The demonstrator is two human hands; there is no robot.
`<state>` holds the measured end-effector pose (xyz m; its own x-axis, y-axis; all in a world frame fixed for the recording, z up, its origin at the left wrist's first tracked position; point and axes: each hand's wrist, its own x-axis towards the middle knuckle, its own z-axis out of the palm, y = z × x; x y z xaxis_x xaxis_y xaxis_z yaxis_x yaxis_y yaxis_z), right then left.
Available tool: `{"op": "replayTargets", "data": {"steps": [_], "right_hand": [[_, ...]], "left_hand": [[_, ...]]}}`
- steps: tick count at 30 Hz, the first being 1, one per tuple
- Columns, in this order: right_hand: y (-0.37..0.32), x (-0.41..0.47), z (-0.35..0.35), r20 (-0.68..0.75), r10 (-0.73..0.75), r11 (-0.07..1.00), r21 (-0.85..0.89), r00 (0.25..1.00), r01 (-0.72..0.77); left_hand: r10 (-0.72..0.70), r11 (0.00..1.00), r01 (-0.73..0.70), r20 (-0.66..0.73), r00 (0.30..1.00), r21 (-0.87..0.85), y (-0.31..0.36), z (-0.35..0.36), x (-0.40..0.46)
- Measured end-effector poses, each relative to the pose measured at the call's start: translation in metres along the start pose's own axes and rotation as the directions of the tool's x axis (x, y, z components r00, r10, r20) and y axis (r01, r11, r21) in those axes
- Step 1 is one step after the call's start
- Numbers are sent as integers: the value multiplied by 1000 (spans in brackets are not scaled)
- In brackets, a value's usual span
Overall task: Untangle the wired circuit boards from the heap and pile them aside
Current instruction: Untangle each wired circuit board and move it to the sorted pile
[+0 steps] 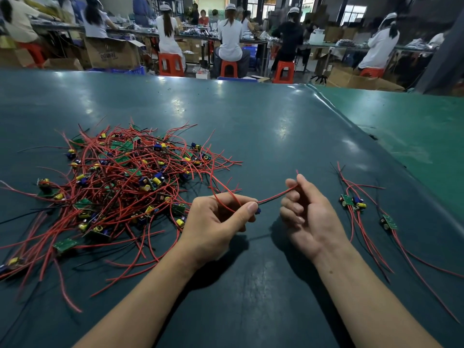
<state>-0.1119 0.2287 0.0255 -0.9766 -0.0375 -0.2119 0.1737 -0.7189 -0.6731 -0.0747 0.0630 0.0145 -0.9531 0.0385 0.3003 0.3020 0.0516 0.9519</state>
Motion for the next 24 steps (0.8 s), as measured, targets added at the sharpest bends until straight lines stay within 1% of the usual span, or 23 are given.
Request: {"op": "replayTargets", "data": {"steps": [4,7,10,13,16,19,21,22,23,24], "right_hand": [[2,3,-1,-57,-154,978,-149,986,144],[3,4,-3,-76,-244,946,-237,967,220],[3,3,-4,-84,-342,892,-343,936,295],[5,3,-4,-90,-419,851,-385,903,357],[6,3,-4,-115,-456,831,-409,882,377],[3,4,-5,-127,-440,847,-388,889,364],[1,5,-7,-128,-452,833,-415,883,366],[1,5,-9,-114,-487,798,-462,866,388],[2,5,-10,-86,-541,737,-529,837,422],[3,4,-12,-50,-609,644,-614,792,456]], "left_hand": [[-5,1000,5,-13,1000,5,0,-1,0],[-4,1000,4,-22,1000,0,0,0,-1],[-3,1000,3,-24,1000,2,0,-1,-1],[-6,1000,6,-14,1000,6,0,-1,-1],[-9,1000,9,2,1000,25,-1,-1,-1],[-11,1000,11,5,1000,29,-1,-1,-1],[-13,999,13,8,1000,32,-1,-1,-2],[-12,999,11,13,1000,36,-2,-1,-2],[-9,999,9,19,1000,42,-2,-1,-2],[-7,999,6,24,1000,46,-2,-1,-2]]}}
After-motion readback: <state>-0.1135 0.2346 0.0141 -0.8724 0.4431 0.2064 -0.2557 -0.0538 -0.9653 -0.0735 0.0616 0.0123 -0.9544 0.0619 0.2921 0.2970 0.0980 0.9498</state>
